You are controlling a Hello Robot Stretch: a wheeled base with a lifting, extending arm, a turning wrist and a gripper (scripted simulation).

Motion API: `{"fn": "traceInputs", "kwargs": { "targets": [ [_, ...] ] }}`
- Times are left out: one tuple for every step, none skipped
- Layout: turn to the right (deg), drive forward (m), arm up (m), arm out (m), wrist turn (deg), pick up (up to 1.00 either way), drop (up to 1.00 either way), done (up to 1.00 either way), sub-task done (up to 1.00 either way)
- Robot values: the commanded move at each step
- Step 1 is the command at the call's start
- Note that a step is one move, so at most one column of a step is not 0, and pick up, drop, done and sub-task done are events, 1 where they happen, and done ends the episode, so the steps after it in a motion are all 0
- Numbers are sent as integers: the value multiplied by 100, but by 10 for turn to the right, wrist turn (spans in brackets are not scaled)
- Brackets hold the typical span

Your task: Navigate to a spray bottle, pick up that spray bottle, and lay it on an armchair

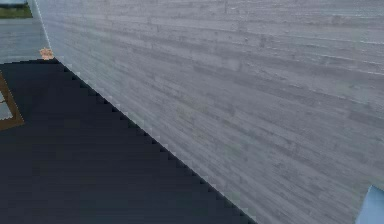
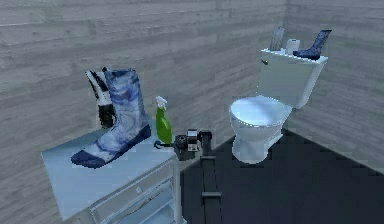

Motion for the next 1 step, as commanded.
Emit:
{"fn": "traceInputs", "kwargs": {
  "targets": [
    [0, 0, 0, 0, 0, 100, 0, 0, 0]
  ]
}}
